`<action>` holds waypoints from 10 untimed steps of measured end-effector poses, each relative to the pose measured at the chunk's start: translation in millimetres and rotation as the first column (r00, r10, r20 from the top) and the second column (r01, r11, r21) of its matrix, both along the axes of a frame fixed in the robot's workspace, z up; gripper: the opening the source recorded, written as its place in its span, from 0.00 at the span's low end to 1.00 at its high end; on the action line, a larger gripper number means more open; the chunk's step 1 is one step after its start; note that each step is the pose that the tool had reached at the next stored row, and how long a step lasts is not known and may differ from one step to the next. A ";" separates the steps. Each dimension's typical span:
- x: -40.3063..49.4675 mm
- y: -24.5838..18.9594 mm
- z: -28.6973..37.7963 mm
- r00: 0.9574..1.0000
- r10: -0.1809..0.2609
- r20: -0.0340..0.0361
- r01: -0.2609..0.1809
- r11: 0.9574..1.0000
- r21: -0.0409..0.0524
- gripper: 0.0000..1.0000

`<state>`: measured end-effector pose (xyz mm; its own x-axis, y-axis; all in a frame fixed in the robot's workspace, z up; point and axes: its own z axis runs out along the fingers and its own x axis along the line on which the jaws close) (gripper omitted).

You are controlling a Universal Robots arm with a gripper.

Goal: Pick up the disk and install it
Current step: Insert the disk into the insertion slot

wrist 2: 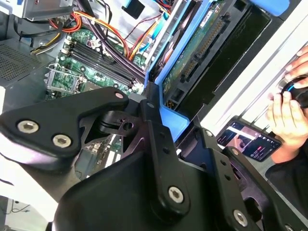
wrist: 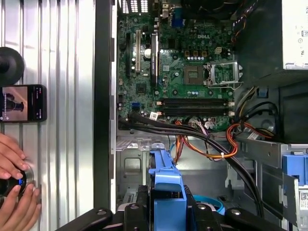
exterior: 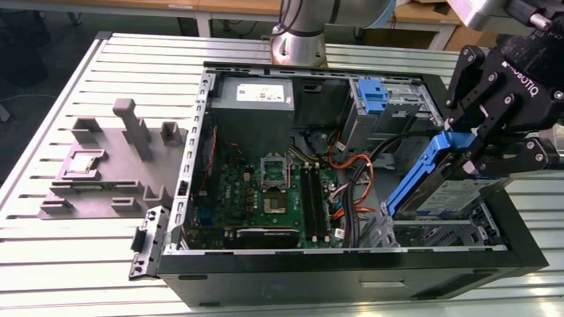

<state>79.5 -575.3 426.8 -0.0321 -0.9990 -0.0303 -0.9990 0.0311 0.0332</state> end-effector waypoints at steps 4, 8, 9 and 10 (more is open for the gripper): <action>0.0 -0.5 -4.0 1.000 -0.001 0.000 0.001 1.000 0.002 0.36; 0.0 -0.7 -5.7 1.000 -0.001 0.000 0.001 1.000 0.002 0.36; 0.0 -0.7 -5.7 1.000 -0.001 0.000 0.001 1.000 0.002 0.36; 0.0 -0.7 -6.8 1.000 -0.001 0.000 0.001 1.000 0.003 0.36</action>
